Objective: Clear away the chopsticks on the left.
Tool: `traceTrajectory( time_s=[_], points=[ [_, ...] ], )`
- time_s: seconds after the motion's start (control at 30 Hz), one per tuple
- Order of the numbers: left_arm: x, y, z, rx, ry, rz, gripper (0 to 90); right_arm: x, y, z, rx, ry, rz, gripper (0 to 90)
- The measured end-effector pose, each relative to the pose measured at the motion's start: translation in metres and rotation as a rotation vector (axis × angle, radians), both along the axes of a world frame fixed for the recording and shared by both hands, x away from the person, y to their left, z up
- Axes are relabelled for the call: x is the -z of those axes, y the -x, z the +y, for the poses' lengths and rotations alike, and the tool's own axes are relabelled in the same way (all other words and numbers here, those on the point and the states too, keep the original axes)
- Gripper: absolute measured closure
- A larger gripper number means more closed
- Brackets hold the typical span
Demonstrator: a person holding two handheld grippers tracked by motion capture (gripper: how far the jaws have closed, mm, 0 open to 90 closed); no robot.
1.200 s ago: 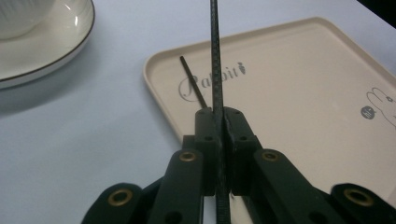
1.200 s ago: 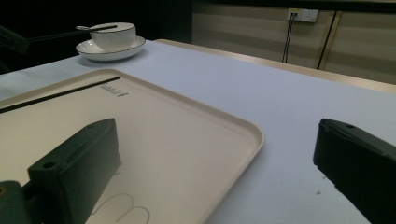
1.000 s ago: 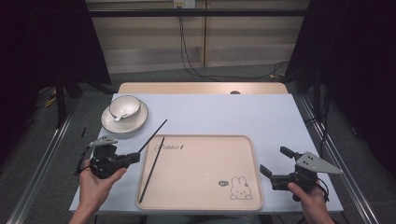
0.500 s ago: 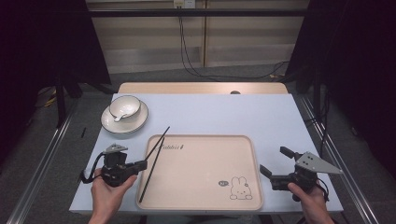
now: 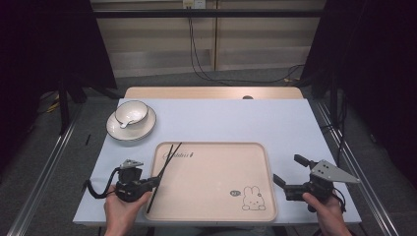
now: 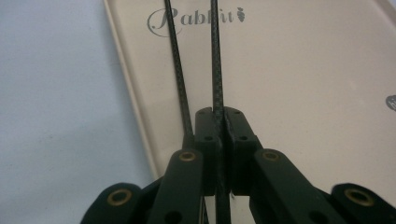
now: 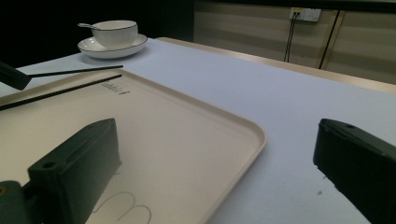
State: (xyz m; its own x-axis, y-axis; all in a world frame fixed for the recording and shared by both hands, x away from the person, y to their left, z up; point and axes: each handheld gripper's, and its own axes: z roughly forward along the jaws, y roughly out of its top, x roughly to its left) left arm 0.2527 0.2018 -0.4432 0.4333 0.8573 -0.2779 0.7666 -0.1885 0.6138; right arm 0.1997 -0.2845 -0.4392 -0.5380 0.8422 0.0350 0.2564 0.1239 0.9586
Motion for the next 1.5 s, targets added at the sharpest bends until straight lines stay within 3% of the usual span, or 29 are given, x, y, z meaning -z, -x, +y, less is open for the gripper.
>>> traceTrajectory(
  time_s=[0.37, 0.5, 0.73, 0.83, 0.97, 1.03, 1.13, 1.27, 1.43, 1.5],
  points=[
    [0.012, -0.007, -0.012, -0.027, -0.073, 0.054, 85.4, 0.0, 0.0, 0.001, -0.004, -0.002, 0.005, 0.3],
    [0.015, -0.01, -0.017, -0.035, -0.07, 0.071, 85.3, 0.0, -0.001, 0.001, -0.003, 0.0, 0.004, 0.4],
    [0.016, -0.012, -0.018, -0.029, -0.077, 0.068, 85.1, 0.0, -0.001, 0.001, -0.006, 0.001, 0.008, 0.4],
    [0.016, -0.011, -0.019, -0.03, -0.055, 0.069, 80.0, 0.0, -0.001, 0.001, -0.006, 0.0, 0.007, 0.4],
    [0.017, -0.012, -0.018, -0.022, -0.048, 0.069, 79.6, 0.0, -0.001, 0.001, -0.006, 0.001, 0.007, 0.4],
    [0.016, -0.011, -0.019, 0.002, -0.028, 0.069, 75.4, 0.0, -0.001, 0.001, -0.008, 0.002, 0.007, 0.3],
    [0.011, -0.011, -0.015, 0.023, 0.012, -0.003, 71.8, 0.0, -0.001, 0.001, -0.006, -0.001, 0.005, 0.4],
    [0.0, -0.009, -0.006, 0.075, 0.056, -0.098, 58.9, 0.0, -0.001, 0.001, 0.003, -0.005, 0.0, 0.3],
    [-0.009, -0.005, 0.005, 0.135, 0.05, -0.185, 40.8, 0.0, 0.0, 0.0, -0.001, 0.003, -0.001, 0.4],
    [-0.013, -0.005, 0.01, 0.143, 0.069, -0.226, 32.3, 0.0, 0.0, 0.0, -0.001, 0.007, -0.007, 0.3]
  ],
)
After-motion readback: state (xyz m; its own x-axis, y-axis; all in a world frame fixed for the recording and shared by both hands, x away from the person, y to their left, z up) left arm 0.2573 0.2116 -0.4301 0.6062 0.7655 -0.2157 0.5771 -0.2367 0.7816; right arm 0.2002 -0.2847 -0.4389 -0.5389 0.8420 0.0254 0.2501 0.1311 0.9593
